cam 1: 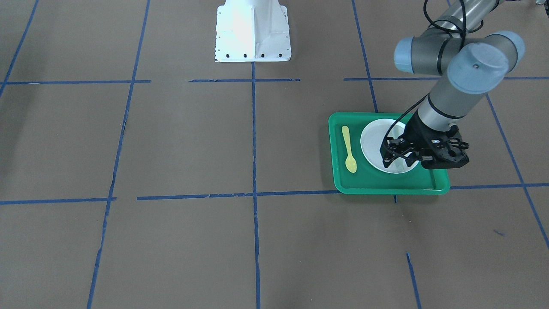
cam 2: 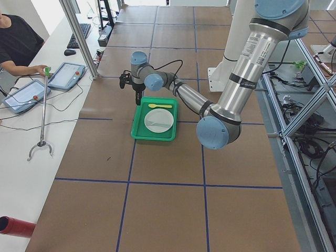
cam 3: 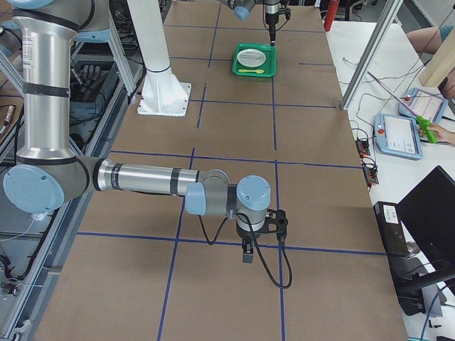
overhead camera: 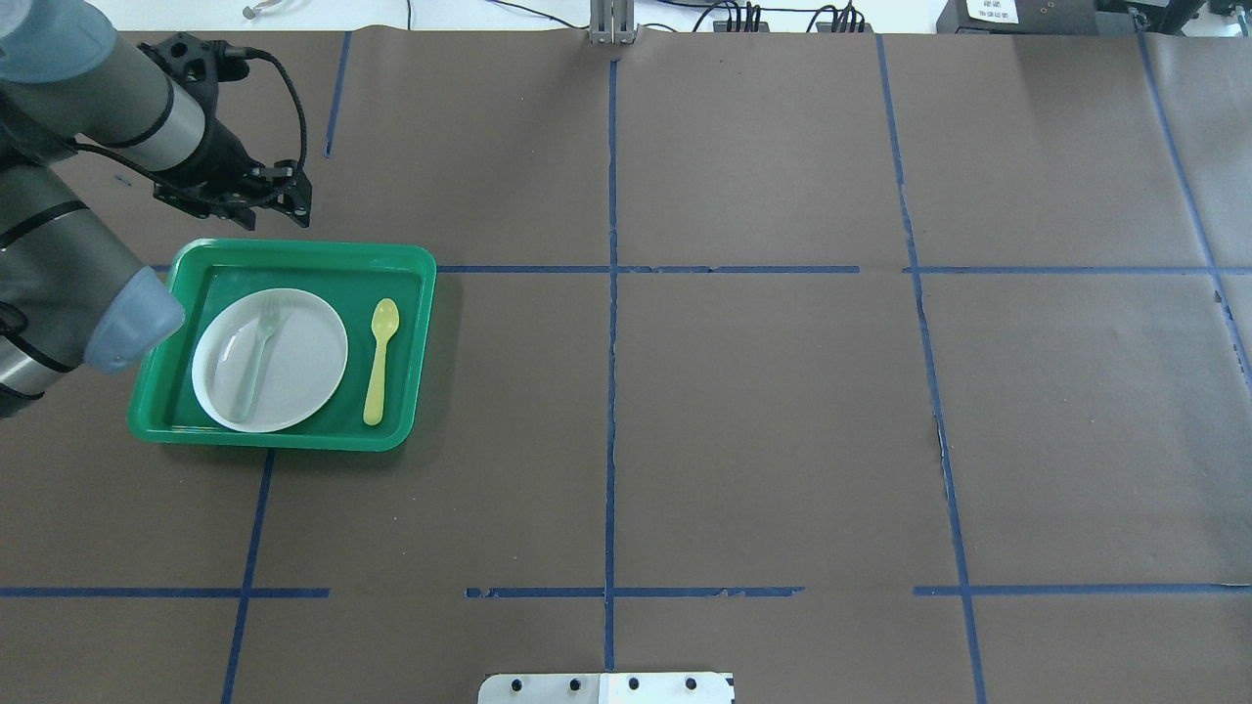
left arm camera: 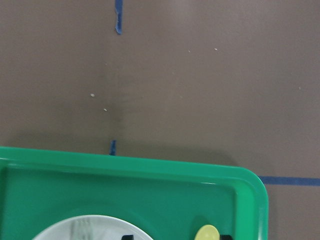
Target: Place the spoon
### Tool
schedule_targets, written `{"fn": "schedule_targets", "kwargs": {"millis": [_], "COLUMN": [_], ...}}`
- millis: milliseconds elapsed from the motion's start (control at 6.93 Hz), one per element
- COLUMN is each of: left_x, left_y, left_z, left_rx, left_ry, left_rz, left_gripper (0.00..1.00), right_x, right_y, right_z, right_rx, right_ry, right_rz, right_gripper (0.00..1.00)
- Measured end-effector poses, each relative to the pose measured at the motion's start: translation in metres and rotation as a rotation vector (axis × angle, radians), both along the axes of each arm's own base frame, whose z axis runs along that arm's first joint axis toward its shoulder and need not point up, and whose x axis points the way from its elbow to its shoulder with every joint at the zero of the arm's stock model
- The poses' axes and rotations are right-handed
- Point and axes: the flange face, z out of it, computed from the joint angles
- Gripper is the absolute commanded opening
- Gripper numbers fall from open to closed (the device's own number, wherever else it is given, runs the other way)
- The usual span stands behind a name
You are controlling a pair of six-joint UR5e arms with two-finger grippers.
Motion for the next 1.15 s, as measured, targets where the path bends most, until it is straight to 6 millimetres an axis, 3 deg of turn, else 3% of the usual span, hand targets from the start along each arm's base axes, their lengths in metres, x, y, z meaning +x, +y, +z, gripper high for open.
{"fn": "schedule_targets", "kwargs": {"millis": [144,433,1155], "left_x": [-0.022,-0.047,-0.054], "left_y": [0.0,0.001,0.005], "left_z": [0.016,0.044,0.071], "left_rx": [0.016,0.015,-0.041], "left_ry": [-0.02,-0.049,-0.02], "left_rz": [0.003,0.011,0.051], "left_gripper": [0.65,0.63,0.66], "right_x": [0.0,0.0,0.0], "right_y": [0.0,0.0,0.0], "right_z": [0.0,0.0,0.0], "right_rx": [0.0,0.0,0.0], "right_ry": [0.0,0.0,0.0], "right_rz": [0.0,0.0,0.0], "right_gripper": [1.0,1.0,1.0]}}
